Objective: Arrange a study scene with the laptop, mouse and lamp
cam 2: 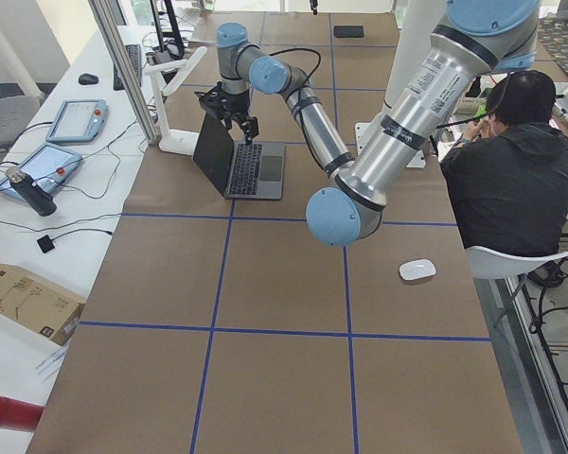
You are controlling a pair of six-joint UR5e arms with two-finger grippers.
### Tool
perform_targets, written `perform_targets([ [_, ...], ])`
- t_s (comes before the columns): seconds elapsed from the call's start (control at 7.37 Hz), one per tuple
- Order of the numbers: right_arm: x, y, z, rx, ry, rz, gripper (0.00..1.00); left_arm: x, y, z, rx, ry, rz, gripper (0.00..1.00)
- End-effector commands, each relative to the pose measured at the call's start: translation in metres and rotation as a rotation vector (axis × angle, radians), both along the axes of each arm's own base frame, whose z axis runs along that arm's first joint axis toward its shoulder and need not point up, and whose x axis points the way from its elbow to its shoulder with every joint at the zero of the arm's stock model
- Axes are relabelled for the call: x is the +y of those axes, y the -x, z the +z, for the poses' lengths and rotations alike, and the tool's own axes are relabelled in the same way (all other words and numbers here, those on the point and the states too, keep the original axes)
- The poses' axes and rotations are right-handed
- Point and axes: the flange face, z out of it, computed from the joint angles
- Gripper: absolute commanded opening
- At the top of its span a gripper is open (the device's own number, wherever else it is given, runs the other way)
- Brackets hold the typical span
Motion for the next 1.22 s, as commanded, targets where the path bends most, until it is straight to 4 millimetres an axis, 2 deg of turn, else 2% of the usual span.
perform_targets([
  [0.0, 0.024, 0.006, 0.062, -0.062, -0.045, -0.145, 0.99, 0.003, 0.003, -0.008, -0.013, -0.073, 0.017, 1.00],
  [0.27, 0.042, 0.012, 0.097, -0.092, -0.046, -0.224, 0.99, 0.008, 0.004, -0.015, -0.016, -0.111, 0.022, 1.00],
  [0.81, 0.062, 0.022, 0.129, -0.115, -0.013, -0.293, 0.99, 0.008, 0.005, -0.023, 0.009, -0.153, 0.020, 1.00],
  [1.09, 0.062, 0.025, 0.133, -0.117, -0.012, -0.311, 0.99, 0.008, 0.004, -0.025, 0.014, -0.163, 0.020, 1.00],
])
